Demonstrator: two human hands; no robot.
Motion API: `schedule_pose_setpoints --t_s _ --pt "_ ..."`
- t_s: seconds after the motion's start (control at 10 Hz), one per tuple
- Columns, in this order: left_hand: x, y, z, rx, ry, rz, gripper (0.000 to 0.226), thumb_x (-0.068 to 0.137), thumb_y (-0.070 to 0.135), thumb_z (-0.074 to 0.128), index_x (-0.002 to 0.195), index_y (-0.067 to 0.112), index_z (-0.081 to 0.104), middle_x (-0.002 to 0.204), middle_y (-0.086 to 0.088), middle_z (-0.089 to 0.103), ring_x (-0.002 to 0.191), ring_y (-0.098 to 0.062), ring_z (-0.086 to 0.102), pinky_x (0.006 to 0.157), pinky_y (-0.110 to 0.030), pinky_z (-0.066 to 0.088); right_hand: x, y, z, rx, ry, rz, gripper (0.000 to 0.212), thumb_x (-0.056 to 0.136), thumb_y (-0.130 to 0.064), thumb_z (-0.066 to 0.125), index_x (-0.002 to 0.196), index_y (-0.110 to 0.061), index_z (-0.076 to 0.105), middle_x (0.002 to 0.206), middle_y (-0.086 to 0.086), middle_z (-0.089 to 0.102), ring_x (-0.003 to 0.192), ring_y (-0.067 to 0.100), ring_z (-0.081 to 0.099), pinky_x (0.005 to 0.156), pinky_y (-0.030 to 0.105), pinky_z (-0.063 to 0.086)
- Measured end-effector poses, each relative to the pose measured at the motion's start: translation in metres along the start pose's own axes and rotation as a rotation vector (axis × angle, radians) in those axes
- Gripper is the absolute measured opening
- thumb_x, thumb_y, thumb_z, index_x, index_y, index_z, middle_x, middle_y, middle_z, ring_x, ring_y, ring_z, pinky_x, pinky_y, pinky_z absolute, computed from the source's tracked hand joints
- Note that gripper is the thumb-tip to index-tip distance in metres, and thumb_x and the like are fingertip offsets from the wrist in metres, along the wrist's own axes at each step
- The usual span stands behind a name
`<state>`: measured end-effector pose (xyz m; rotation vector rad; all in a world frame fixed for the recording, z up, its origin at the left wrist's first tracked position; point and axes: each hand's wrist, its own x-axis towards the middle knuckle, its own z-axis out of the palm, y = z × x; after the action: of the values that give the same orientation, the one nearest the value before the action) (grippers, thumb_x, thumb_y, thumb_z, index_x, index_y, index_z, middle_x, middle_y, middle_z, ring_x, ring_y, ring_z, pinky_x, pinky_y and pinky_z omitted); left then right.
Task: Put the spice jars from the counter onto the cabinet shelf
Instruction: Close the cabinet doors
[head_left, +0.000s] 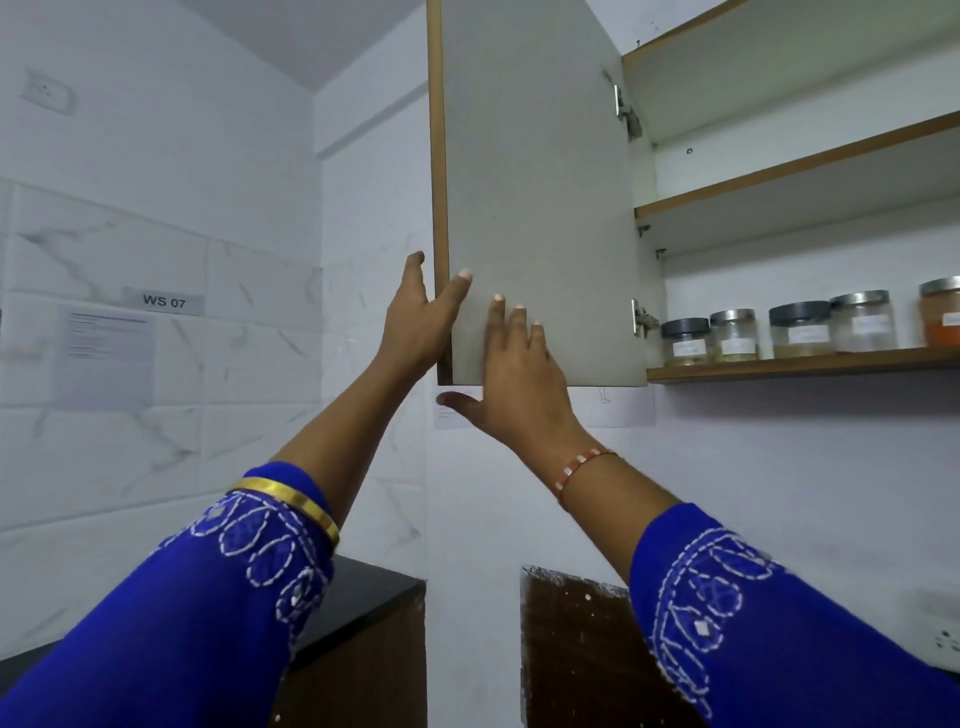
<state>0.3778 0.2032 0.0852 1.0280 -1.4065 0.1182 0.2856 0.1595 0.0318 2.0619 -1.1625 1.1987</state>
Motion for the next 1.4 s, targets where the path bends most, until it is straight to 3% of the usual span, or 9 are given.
schedule_pose_setpoints --t_s 0.1,0.4,0.6,0.7,0.8,0.9,1.0,1.2,1.4 --pt "0.003 0.001 0.014 -0.157 0.052 0.025 0.049 0.091 0.037 0.053 0.132 0.013 0.042 0.13 -0.001 0.055 0.116 -0.019 0.056 0.1 -0.035 0.046 0.004 -0.003 0.007 0.04 0.08 0.011 0.099 0.086 -0.05 0.056 0.149 -0.003 -0.005 0.155 0.026 0.012 0.137 0.041 0.031 0.103 0.042 0.043" --pt "-0.003 0.004 0.024 -0.329 0.024 0.051 0.041 0.091 0.008 0.051 0.131 0.014 0.041 0.12 0.001 0.057 0.109 -0.018 0.059 0.097 -0.036 0.049 0.001 0.003 0.022 0.045 0.286 0.026 0.083 0.074 -0.03 0.076 0.136 0.011 0.038 0.132 0.035 0.049 0.114 0.047 0.057 0.09 0.046 0.053" --pt "-0.023 0.037 0.048 -0.342 0.003 0.118 0.047 0.09 0.002 0.048 0.134 0.015 0.037 0.115 0.006 0.053 0.095 -0.008 0.057 0.082 -0.017 0.052 -0.019 0.03 -0.002 0.266 0.359 0.013 0.08 0.086 -0.026 0.064 0.147 0.001 0.02 0.149 0.025 0.033 0.134 0.039 0.041 0.103 0.043 0.045" --pt "-0.035 0.064 0.069 -0.309 -0.008 0.145 0.053 0.089 -0.001 0.046 0.138 0.014 0.031 0.114 0.006 0.049 0.082 -0.001 0.055 0.063 -0.002 0.049 -0.034 0.051 -0.025 0.334 0.369 0.014 0.075 0.086 -0.024 0.062 0.146 0.0 0.024 0.142 0.023 0.044 0.122 0.037 0.054 0.094 0.043 0.053" --pt "-0.049 0.094 0.096 -0.277 -0.006 0.157 0.06 0.088 -0.004 0.045 0.141 0.016 0.026 0.108 0.006 0.049 0.075 -0.001 0.054 0.06 -0.008 0.05 -0.051 0.079 -0.05 0.414 0.363 0.036 0.065 0.086 -0.02 0.063 0.142 -0.002 0.035 0.131 0.017 0.056 0.109 0.03 0.063 0.087 0.031 0.055" --pt "-0.064 0.125 0.127 -0.229 -0.002 0.167 0.066 0.087 -0.004 0.044 0.145 0.016 0.019 0.119 -0.003 0.053 0.081 -0.013 0.057 0.069 -0.023 0.054 -0.067 0.11 -0.077 0.468 0.347 0.085 0.043 0.086 -0.014 0.062 0.126 0.0 0.051 0.111 0.011 0.066 0.085 0.016 0.063 0.063 0.0 0.04" --pt "-0.075 0.152 0.162 -0.19 -0.011 0.173 0.072 0.086 -0.006 0.043 0.148 0.014 0.012 0.142 -0.011 0.043 0.111 -0.029 0.056 0.09 -0.038 0.053 -0.08 0.144 -0.095 0.492 0.321 0.124 0.021 0.086 -0.005 0.059 0.104 0.005 0.06 0.092 0.013 0.068 0.063 -0.003 0.045 0.06 -0.004 0.037" --pt "-0.087 0.187 0.22 -0.111 -0.093 0.191 0.082 0.083 -0.002 0.049 0.149 0.012 0.003 0.154 -0.011 0.025 0.133 -0.036 0.038 0.107 -0.048 0.039 -0.099 0.202 -0.126 0.632 0.336 0.254 0.015 0.086 0.002 0.056 0.099 0.006 0.061 0.085 0.011 0.063 0.075 0.012 0.051 0.056 0.01 0.036" --pt "-0.091 0.203 0.266 -0.022 -0.215 0.206 0.094 0.082 0.016 0.064 0.15 0.016 -0.001 0.156 -0.009 0.022 0.134 -0.032 0.04 0.103 -0.043 0.046 -0.101 0.253 -0.138 0.798 0.326 0.4 0.027 0.09 -0.003 0.053 0.075 -0.025 0.05 0.067 -0.015 0.043 0.062 0.002 0.043 0.058 0.014 0.036"
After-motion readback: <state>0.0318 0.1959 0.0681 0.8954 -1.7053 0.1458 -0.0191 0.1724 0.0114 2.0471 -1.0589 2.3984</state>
